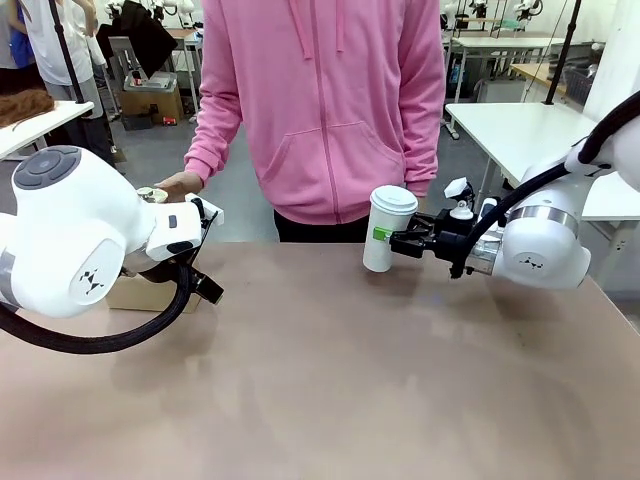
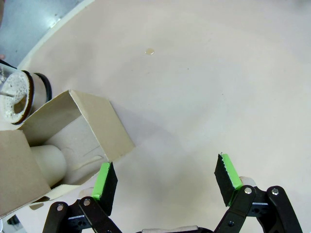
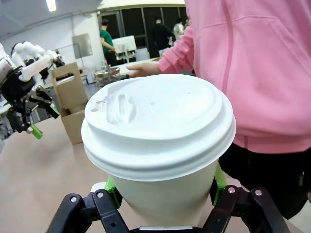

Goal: Pour a drink into a cup and package it in a carrier.
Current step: When a person places the Paper Cup Lid on the 600 ml Paper Cup , lift the 600 ml Paper Cup, then position the Cup Carrier in the center of the table.

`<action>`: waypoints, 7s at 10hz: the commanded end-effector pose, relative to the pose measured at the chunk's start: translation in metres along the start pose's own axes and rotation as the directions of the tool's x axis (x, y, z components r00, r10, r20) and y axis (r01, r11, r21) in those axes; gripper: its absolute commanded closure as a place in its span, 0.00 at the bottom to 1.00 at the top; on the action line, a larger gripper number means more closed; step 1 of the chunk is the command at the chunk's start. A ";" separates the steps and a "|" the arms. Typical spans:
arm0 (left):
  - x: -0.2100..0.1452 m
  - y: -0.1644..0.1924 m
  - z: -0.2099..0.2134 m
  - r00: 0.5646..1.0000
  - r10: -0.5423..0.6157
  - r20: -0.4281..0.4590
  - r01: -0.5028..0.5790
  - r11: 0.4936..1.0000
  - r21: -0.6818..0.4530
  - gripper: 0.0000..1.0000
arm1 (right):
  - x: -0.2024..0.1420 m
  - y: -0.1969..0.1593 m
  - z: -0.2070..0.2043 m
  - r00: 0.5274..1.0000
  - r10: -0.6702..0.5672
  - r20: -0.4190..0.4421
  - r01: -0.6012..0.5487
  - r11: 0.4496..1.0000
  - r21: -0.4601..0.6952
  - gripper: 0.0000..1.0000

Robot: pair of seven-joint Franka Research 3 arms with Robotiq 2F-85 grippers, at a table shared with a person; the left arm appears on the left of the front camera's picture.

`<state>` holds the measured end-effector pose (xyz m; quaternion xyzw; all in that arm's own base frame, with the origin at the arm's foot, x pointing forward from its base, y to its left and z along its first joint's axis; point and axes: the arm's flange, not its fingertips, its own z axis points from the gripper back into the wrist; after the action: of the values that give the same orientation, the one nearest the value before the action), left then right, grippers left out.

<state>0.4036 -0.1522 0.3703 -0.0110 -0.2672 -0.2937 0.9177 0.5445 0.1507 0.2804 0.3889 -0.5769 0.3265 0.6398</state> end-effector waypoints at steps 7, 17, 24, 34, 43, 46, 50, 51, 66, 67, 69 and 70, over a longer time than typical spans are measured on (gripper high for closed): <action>0.000 0.000 0.000 1.000 0.001 0.001 -0.001 1.000 -0.002 0.00 | 0.208 0.135 0.049 0.976 0.003 -0.219 -0.006 1.000 -0.012 0.20; 0.000 0.000 0.000 1.000 0.001 0.001 -0.001 1.000 -0.002 0.00 | 0.235 0.164 0.065 0.983 0.034 -0.178 -0.035 0.999 -0.004 0.20; 0.025 0.021 0.039 0.999 0.040 -0.023 -0.040 0.999 0.028 0.00 | 0.235 0.164 0.065 0.983 0.034 -0.178 -0.035 0.999 -0.004 0.20; 0.104 0.157 0.113 0.904 0.393 -0.166 -0.379 0.919 0.107 0.00 | 0.235 0.164 0.065 0.983 0.034 -0.178 -0.035 0.999 -0.004 0.20; 0.094 0.169 0.081 0.841 0.494 -0.221 -0.461 0.867 0.186 1.00 | 0.235 0.164 0.065 0.983 0.034 -0.178 -0.035 0.999 -0.004 0.20; 0.097 0.168 0.077 0.831 0.503 -0.238 -0.470 0.863 0.186 1.00 | 0.235 0.164 0.065 0.983 0.034 -0.178 -0.035 0.999 -0.004 0.20; 0.093 0.166 0.075 0.838 0.495 -0.229 -0.469 0.869 0.159 1.00 | 0.235 0.164 0.065 0.983 0.034 -0.178 -0.035 0.999 -0.004 0.20; 0.093 0.166 0.075 0.838 0.495 -0.229 -0.469 0.869 0.159 1.00 | 0.235 0.164 0.065 0.983 0.034 -0.178 -0.035 0.999 -0.004 0.20; 0.171 -0.132 0.173 0.803 0.569 -0.175 -0.552 0.822 0.138 0.98 | 0.235 0.164 0.065 0.983 0.034 -0.178 -0.035 0.999 -0.004 0.20; 0.174 -0.147 0.160 0.806 0.560 -0.192 -0.544 0.829 0.131 0.98 | 0.235 0.164 0.065 0.983 0.034 -0.178 -0.035 0.999 -0.004 0.20; 0.172 -0.177 0.127 0.808 0.542 -0.233 -0.521 0.841 0.147 0.98 | 0.235 0.164 0.065 0.983 0.034 -0.178 -0.035 0.999 -0.004 0.20; 0.169 -0.190 0.117 0.806 0.539 -0.243 -0.518 0.842 0.148 0.98 | 0.235 0.164 0.065 0.983 0.034 -0.178 -0.035 0.999 -0.004 0.20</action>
<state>0.3569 -0.3700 0.5285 -0.0152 -0.1264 -0.0255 0.9915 0.3971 0.1633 0.5305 0.3414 -0.5219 0.3725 0.6872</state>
